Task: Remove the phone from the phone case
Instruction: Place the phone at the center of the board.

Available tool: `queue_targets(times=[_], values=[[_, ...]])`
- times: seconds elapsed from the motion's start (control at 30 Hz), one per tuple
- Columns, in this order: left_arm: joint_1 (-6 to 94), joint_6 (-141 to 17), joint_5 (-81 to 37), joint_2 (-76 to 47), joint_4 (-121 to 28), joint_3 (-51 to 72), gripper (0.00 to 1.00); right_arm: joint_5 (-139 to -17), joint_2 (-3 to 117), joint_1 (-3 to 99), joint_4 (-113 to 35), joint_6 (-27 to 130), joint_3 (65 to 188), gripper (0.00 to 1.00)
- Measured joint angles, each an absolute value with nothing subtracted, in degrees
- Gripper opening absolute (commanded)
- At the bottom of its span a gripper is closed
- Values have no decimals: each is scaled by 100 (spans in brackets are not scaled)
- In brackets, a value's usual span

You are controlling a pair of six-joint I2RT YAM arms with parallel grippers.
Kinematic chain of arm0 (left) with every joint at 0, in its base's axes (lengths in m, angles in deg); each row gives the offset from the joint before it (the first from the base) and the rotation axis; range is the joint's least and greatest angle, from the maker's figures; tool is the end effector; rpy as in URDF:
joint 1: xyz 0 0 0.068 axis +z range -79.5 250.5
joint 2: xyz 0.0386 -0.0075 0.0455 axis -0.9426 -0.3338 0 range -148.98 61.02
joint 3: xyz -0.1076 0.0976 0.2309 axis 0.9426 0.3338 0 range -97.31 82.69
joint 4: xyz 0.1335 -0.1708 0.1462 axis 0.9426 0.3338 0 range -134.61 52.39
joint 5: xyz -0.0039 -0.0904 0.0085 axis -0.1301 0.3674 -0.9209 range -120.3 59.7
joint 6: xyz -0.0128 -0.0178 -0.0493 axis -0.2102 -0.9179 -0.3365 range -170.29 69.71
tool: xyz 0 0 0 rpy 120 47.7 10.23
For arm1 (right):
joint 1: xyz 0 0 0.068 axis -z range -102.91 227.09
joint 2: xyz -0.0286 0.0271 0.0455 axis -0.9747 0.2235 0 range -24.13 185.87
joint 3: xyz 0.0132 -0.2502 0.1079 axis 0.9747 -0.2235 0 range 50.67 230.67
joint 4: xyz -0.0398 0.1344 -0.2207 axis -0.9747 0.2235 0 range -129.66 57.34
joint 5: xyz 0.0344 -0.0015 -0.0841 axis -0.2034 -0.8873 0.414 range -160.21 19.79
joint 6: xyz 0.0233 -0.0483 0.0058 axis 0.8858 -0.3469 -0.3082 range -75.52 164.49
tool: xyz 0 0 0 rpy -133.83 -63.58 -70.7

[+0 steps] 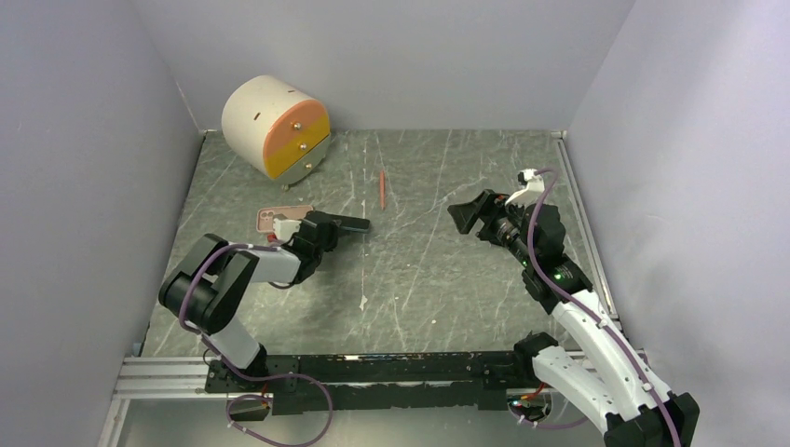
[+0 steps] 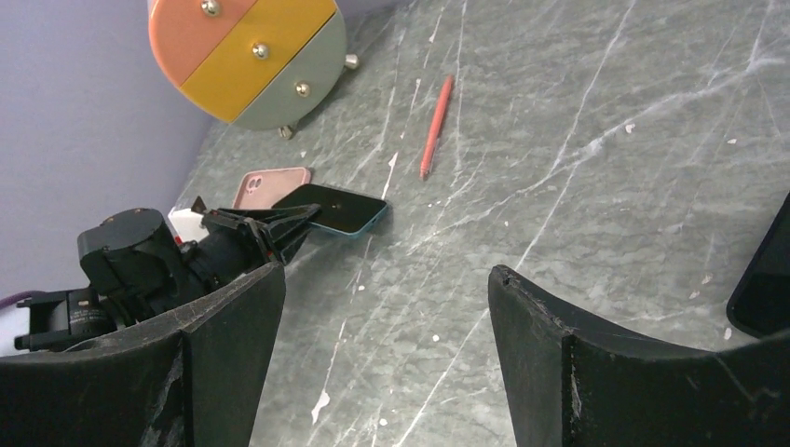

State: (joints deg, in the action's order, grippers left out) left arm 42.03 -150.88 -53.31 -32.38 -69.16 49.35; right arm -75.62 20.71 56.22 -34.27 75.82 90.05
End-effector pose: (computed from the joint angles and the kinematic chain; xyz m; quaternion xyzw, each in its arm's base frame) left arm 0.2675 -0.1292 0.1326 -0.5866 0.6506 -0.3287 0.3530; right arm 0.1762 0.0709 0.3154 0.0403 0.7695 0.3126 0.5555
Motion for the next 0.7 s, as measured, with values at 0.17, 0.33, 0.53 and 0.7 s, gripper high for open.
queue_targets(times=[0.17,0.33,0.53,0.7], values=[[4216,-15193,-5326,-3286,-6897,4922,35,-7558,2071,5622,-3355,7531,9005,82],[4218,-15241,-5263,-3291,-6820,4922,46,-7560,2073,5622,-3342,7507,9005,82],[4218,-15327,-5101,-3273,-6543,4924,59,-7562,2075,5622,-3346,7510,9002,82],[4218,-15344,-4937,-3029,-6193,4924,68,-7562,2075,5622,-3346,7510,9005,82]])
